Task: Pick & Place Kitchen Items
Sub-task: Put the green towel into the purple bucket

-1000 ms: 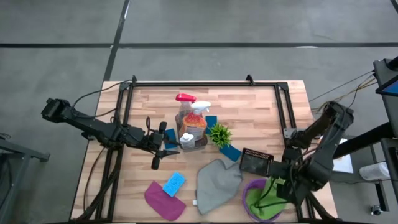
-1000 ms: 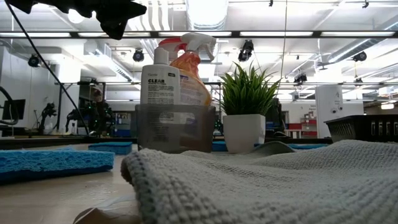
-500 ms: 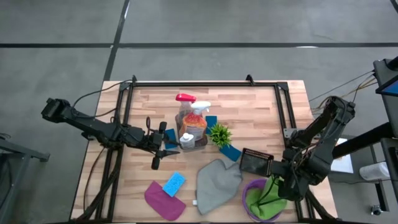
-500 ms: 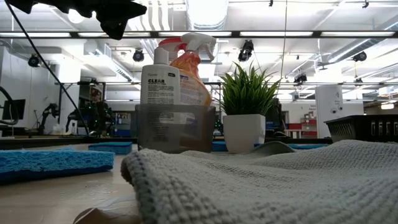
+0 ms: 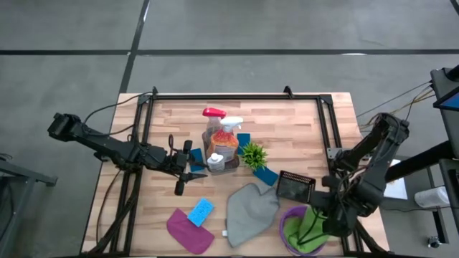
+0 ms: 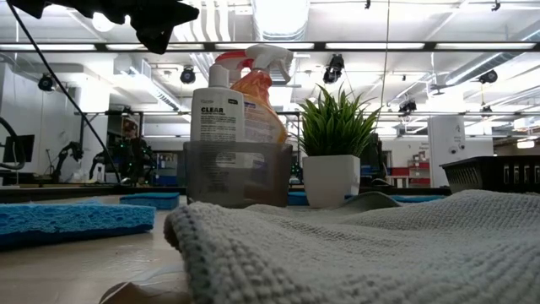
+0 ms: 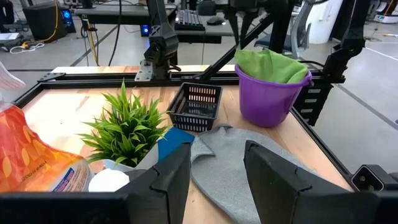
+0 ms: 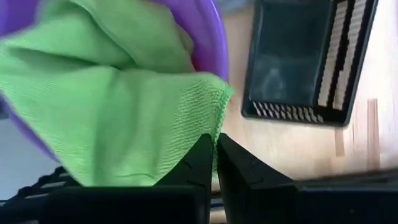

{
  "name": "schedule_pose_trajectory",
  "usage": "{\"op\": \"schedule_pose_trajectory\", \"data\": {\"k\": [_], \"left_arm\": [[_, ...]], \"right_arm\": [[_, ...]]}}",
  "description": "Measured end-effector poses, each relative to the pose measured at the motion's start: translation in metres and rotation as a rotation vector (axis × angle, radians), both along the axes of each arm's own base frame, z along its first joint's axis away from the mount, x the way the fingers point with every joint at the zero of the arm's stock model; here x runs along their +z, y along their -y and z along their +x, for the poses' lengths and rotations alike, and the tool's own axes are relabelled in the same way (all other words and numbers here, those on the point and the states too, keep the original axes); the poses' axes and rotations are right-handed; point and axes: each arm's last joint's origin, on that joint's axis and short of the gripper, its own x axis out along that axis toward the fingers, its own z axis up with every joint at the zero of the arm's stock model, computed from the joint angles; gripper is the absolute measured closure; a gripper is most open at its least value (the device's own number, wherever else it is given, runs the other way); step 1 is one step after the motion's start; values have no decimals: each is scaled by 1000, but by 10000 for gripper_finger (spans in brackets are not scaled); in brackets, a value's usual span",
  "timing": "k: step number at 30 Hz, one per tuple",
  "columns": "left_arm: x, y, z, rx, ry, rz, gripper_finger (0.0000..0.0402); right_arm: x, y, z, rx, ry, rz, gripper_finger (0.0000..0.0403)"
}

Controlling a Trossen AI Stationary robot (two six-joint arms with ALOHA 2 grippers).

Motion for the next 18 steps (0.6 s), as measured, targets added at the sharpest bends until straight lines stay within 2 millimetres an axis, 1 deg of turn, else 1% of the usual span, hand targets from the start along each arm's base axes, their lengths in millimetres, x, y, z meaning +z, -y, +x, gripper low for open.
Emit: {"op": "schedule_pose_trajectory", "data": {"k": [4, 9, 11, 14, 18], "left_arm": [[0, 0, 0, 0, 0, 0, 246], [0, 0, 0, 0, 0, 0, 246], [0, 0, 0, 0, -1, 0, 246], [0, 0, 0, 0, -2, 1, 246], [0, 0, 0, 0, -3, 1, 246]], "right_arm": [[13, -7, 7, 41, 65, -1, 385], [17, -23, 18, 112, 122, 1, 385], [15, -31, 24, 147, 142, 8, 385], [6, -41, 34, 182, 155, 6, 385], [-13, -51, 45, 210, 117, -31, 385]]}}
